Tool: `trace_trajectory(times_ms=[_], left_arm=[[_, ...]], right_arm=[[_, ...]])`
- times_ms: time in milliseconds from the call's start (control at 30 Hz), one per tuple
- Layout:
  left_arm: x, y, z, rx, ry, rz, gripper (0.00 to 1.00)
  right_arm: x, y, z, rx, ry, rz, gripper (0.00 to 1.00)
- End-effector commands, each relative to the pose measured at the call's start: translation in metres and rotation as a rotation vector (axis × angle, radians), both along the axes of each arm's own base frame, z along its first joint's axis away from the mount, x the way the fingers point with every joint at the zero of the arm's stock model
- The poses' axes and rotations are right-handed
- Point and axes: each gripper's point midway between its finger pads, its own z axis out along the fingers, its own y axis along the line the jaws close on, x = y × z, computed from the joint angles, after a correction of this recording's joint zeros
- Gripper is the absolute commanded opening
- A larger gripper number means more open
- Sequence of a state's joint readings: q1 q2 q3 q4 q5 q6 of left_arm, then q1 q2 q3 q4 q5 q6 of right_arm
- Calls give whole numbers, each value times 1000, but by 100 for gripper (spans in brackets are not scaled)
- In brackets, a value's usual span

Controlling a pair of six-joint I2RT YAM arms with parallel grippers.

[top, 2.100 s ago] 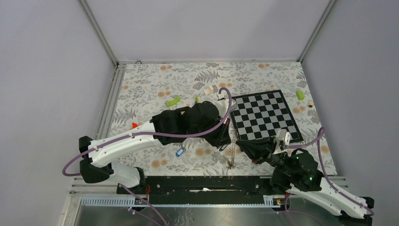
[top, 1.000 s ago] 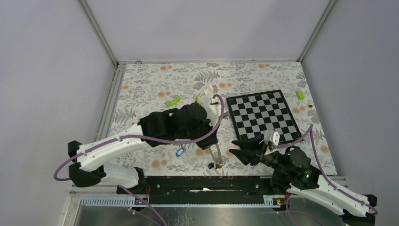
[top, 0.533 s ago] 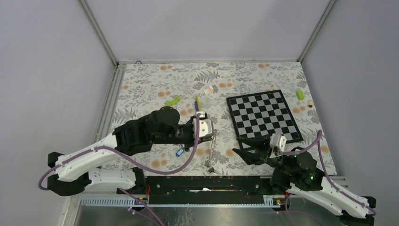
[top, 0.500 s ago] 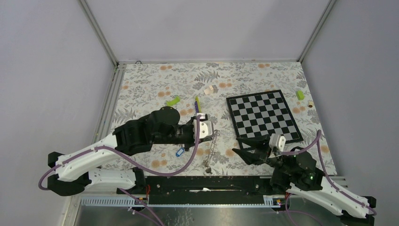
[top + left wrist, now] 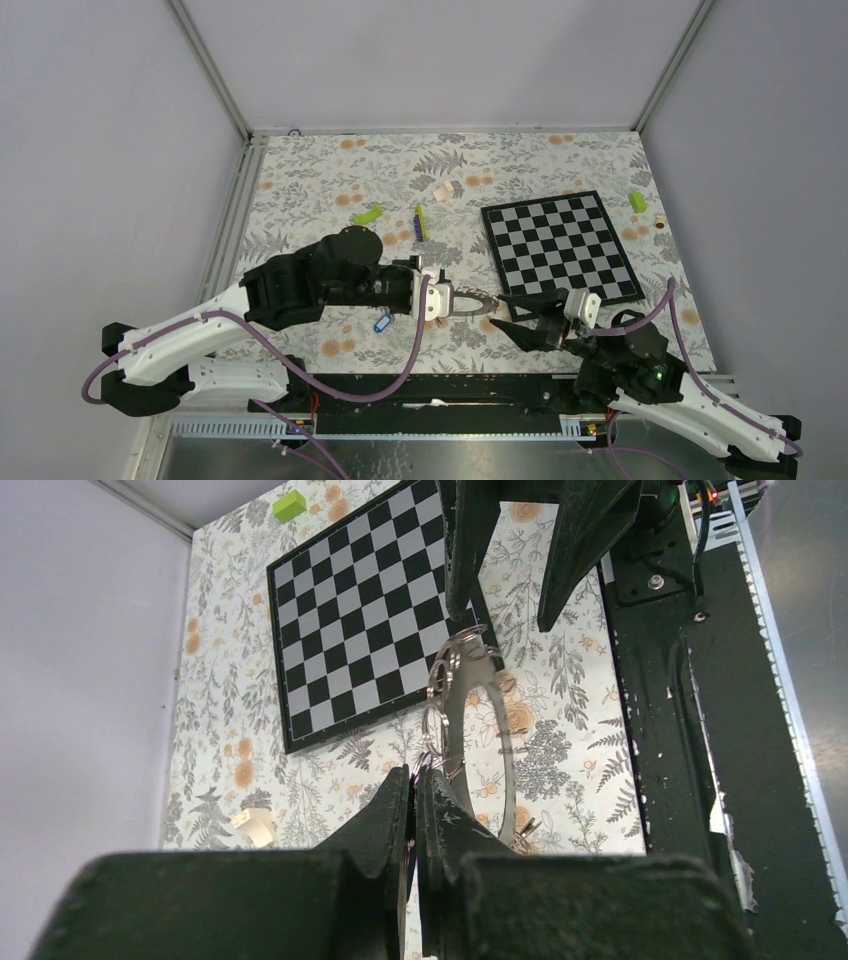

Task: Remove the keys from the keyring

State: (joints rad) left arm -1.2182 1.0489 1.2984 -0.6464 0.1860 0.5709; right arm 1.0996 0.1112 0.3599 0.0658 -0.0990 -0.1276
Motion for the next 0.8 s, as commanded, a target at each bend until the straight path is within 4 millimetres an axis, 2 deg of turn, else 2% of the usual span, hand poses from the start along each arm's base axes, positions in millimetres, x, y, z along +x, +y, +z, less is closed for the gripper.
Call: trace_trajectory(times_ms=[0,200,467,767], left_arm=[[-2,-9,26,-81,-88,-60,0],[-6,-10,26,-87,-122,-93,0],[-21,-9,24,-92,-185,-211,0],[-22,-8,17,-64,-211,-241,0]], right_arm=[[-3,-2,26,54,-61,8,52],[-2,-1,25,51,-60,8,52],[-3,-3,27,53,-61,8,52],[-9,-9,41,97,-71,22,53]])
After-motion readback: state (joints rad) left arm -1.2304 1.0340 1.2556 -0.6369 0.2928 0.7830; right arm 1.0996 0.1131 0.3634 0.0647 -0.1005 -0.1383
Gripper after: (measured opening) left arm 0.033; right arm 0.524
